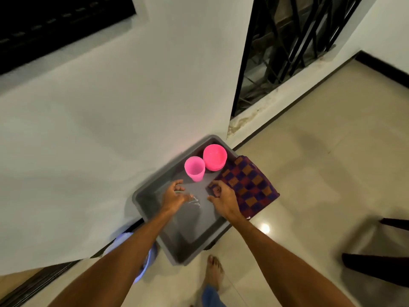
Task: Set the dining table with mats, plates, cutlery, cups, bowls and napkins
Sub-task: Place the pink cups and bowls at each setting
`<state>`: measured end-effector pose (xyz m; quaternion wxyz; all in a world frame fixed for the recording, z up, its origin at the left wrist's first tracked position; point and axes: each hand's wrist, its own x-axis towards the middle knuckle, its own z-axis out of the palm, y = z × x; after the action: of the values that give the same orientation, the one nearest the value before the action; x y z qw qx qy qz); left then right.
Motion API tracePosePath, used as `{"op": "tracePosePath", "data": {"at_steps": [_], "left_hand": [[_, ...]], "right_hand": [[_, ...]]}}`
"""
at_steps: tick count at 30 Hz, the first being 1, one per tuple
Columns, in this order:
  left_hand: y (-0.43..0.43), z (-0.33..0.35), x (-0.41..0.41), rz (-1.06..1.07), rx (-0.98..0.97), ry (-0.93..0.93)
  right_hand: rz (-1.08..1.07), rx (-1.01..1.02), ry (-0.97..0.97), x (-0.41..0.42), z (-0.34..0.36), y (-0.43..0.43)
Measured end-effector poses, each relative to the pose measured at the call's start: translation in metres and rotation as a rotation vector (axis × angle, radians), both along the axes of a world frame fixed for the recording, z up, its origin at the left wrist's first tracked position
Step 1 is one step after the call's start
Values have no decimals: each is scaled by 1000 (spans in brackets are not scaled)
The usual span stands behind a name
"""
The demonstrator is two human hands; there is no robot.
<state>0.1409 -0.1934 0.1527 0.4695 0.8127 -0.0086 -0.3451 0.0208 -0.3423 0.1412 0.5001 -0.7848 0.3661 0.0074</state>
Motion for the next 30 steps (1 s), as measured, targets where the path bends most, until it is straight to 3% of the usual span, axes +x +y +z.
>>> {"op": "tracePosePath", "data": {"at_steps": [8, 15, 23, 30], "left_hand": [[-34, -96, 41, 18, 32, 66], [-52, -122, 66, -71, -90, -49], [-63, -120, 67, -95, -142, -154], [-30, -57, 33, -106, -148, -148]], "right_hand": [[2, 57, 58, 60, -103, -34], [-19, 125, -40, 91, -145, -31], [-52, 114, -132, 101, -155, -26], [10, 91, -176, 51, -86, -12]]}}
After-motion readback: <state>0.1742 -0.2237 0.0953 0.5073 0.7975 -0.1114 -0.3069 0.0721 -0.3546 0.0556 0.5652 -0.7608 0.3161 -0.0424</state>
